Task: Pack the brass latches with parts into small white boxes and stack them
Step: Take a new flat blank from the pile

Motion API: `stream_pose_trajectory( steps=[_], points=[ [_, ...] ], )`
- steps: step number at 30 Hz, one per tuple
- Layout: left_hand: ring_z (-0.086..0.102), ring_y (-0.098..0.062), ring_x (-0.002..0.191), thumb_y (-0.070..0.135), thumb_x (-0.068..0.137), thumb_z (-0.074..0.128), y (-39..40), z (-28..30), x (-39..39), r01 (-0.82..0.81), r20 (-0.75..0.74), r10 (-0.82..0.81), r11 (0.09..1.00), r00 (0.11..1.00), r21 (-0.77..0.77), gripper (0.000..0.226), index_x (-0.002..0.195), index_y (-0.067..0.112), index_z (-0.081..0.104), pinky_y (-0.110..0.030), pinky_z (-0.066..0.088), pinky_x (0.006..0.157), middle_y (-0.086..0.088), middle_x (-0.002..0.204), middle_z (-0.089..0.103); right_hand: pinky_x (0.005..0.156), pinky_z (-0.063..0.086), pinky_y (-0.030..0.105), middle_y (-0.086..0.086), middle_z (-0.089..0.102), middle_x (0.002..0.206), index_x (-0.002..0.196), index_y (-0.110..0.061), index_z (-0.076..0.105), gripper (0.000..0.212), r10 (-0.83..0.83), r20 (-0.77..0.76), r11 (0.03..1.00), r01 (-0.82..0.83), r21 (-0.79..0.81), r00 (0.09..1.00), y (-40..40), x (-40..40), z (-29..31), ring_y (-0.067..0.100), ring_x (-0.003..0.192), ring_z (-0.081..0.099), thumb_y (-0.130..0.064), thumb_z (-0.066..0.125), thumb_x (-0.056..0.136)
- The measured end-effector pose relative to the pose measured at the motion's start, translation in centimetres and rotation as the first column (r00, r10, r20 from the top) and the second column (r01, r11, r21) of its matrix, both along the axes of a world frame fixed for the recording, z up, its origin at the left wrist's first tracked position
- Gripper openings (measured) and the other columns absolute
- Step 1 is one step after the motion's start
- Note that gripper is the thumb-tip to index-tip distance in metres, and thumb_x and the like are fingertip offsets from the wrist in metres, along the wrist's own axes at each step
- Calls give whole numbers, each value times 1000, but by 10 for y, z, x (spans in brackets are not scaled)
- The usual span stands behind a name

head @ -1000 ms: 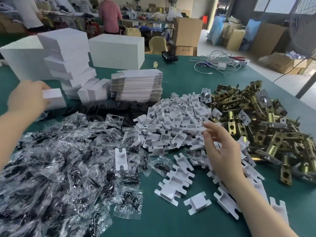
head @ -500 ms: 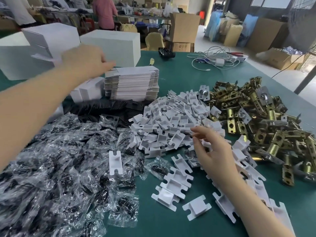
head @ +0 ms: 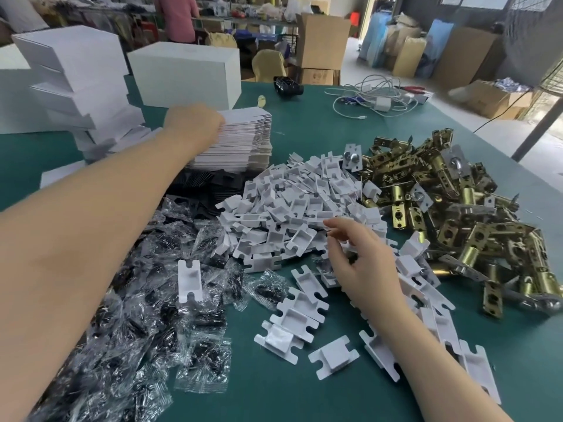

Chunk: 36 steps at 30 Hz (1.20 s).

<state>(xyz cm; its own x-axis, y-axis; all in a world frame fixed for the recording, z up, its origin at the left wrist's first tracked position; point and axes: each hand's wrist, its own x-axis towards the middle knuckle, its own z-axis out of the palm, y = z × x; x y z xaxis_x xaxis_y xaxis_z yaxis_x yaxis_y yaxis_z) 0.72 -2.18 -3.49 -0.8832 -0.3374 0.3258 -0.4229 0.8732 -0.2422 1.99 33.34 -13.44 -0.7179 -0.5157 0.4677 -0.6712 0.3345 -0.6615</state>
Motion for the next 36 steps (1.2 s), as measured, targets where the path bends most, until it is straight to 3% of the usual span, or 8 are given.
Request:
stream_pose_trajectory(
  steps=[4,13,18,21,23,25,29,36],
  points=[
    [53,-33,76,-8,91,48,2,5,6,-29,-6,29,999,1000,-40,18,92,2,64,-35,37,62,-19,87,63,68,45,10,-19,61,99,119,-29,62,28,-5,9,1000,5,0,1000,0,1,1,2,91,56,-14,58,96],
    [60,-42,99,15,103,48,7,15,18,36,-225,9,980,974,197,26,111,2,70,-42,43,75,-22,108,69,67,44,9,-22,59,97,120,-30,62,28,-11,14,1000,11,15,1000,0,0,2,3,90,56,-15,58,96],
    [59,-45,89,10,105,35,17,39,29,5,-562,60,994,825,113,25,116,-2,54,-49,38,66,-28,101,62,68,43,8,-24,57,97,119,-32,61,27,-17,18,1000,16,20,1000,1,-1,1,0,86,53,-18,57,97],
    [53,-29,78,21,106,35,39,55,31,184,-761,46,959,648,214,28,112,2,53,-35,34,63,-14,88,58,74,46,12,-25,57,97,118,-30,62,27,-48,2,998,48,-28,999,0,0,2,1,95,55,-14,58,96],
    [45,-12,68,20,104,41,63,61,28,352,-848,162,858,505,374,15,105,8,50,-21,35,60,-1,83,53,81,49,16,-18,62,100,117,-23,65,26,-110,-68,990,103,-101,992,0,1,6,4,97,57,-11,60,94],
    [53,-4,77,17,101,48,95,57,28,533,-799,381,601,465,596,9,106,11,52,-13,45,71,6,89,56,87,51,24,-12,63,104,119,-18,65,27,-159,-110,974,137,-181,981,1,2,14,9,99,60,-15,58,93],
    [66,-21,101,14,99,55,166,13,49,596,-597,409,148,690,789,14,101,26,60,-47,56,92,-1,108,68,86,48,13,-24,57,111,131,-35,51,35,-97,-34,957,84,-279,995,4,7,33,-2,104,58,-34,55,96],
    [64,-22,106,2,97,53,229,-41,75,496,-400,411,-157,819,854,39,128,26,54,-48,54,95,-3,113,67,66,55,18,-18,63,108,149,-30,35,59,58,323,935,63,-350,944,10,15,35,-2,82,63,-20,59,97]
  ],
)
